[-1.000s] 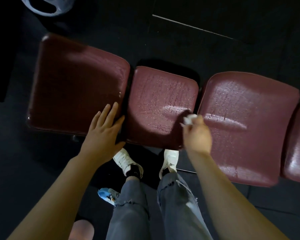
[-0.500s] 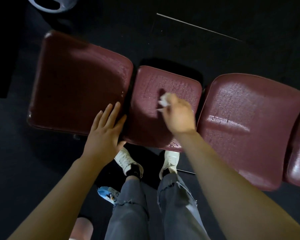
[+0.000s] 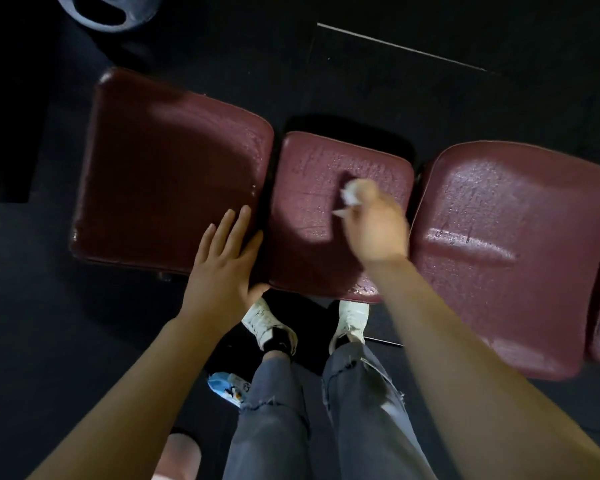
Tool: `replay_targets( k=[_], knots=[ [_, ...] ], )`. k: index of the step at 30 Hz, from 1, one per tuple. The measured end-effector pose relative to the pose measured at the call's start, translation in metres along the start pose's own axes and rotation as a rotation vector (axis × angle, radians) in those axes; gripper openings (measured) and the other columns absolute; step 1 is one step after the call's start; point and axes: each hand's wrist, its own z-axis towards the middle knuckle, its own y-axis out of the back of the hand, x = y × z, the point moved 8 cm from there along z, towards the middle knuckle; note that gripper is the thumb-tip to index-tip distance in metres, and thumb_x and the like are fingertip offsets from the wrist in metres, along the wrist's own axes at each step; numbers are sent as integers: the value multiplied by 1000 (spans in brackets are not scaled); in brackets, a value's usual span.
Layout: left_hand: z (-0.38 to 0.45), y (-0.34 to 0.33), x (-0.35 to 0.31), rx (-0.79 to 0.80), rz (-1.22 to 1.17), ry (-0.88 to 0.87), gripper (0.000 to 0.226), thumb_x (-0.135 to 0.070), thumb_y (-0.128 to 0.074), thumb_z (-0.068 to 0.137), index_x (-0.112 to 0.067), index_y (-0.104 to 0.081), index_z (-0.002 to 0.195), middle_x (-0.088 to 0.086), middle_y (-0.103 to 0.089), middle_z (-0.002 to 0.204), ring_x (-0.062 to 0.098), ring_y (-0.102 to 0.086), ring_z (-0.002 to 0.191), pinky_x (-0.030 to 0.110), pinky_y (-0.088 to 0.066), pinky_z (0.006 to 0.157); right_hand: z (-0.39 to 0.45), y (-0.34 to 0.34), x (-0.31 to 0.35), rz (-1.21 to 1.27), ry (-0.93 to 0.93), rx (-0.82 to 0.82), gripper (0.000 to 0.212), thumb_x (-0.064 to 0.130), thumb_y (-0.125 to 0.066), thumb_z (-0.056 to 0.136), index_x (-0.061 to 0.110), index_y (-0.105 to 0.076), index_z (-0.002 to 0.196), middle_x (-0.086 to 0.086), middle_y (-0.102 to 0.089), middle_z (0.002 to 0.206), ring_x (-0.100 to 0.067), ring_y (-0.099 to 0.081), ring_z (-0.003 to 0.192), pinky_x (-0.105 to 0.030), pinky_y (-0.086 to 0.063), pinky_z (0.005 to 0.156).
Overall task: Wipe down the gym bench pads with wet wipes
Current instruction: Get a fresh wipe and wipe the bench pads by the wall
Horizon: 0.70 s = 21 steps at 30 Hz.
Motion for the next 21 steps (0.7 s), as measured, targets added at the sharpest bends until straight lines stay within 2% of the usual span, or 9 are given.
replay_targets(
  k=[2,5,7,10,12,15,17,19,21],
  knots=[
    [1,-1,1,1,-6,1,83,-50,-71,82,-16,-39,151,8,0,166,26,5,153,41,6,123,-14,17,-57,-16,-218,-55,21,13,-56,88,6,-53,107,-22,-65,88,-42,-63,81,-41,-42,63],
    [2,-2,4,-7,-6,1,84,-48,-73,81,-16,-40,151,7,-1,166,26,3,153,42,4,123,-7,10,-51,34,-356,-105,22,12,-52,87,5,-49,108,-22,-66,89,-42,-63,82,-42,-44,64],
    [1,-2,4,-11,0,2,84,-49,-74,81,-16,-40,151,7,-1,166,26,3,153,42,3,123,13,-4,6,134,-212,-83,22,10,-53,83,7,-54,105,-19,-66,84,-40,-63,79,-40,-44,63],
    [2,-1,3,-24,23,4,82,-49,-74,81,-15,-42,149,9,-5,166,28,-1,153,43,1,123,29,-22,107,187,256,50,18,5,-54,77,7,-59,94,-17,-66,76,-39,-61,73,-38,-39,61],
    [2,0,1,-22,29,4,82,-48,-75,81,-15,-43,149,10,-6,166,28,-3,153,43,0,124,35,-16,108,158,349,55,18,6,-54,78,5,-61,95,-18,-67,79,-40,-62,76,-39,-41,63],
    [0,1,0,-8,17,10,81,-48,-74,83,-15,-42,150,8,-2,166,25,3,153,41,6,123,32,2,13,97,43,-11,28,9,-52,84,6,-59,111,-22,-68,93,-42,-62,88,-45,-47,75],
    [0,1,0,1,11,14,81,-48,-73,83,-15,-41,150,7,1,166,24,6,152,40,8,123,14,19,-48,58,-170,-51,25,8,-51,86,3,-54,111,-25,-66,94,-44,-61,89,-45,-45,74],
    [1,1,1,-10,5,14,81,-47,-74,83,-15,-42,150,7,0,166,25,5,152,41,6,123,7,23,-59,41,-210,-87,22,6,-50,86,0,-51,107,-26,-65,92,-44,-60,87,-42,-43,71],
    [1,2,0,-20,-3,14,81,-46,-76,81,-14,-43,149,7,-2,166,25,3,152,42,4,123,20,20,-33,72,-185,-120,19,7,-50,84,3,-53,103,-21,-66,92,-41,-61,87,-42,-43,71]
  ],
)
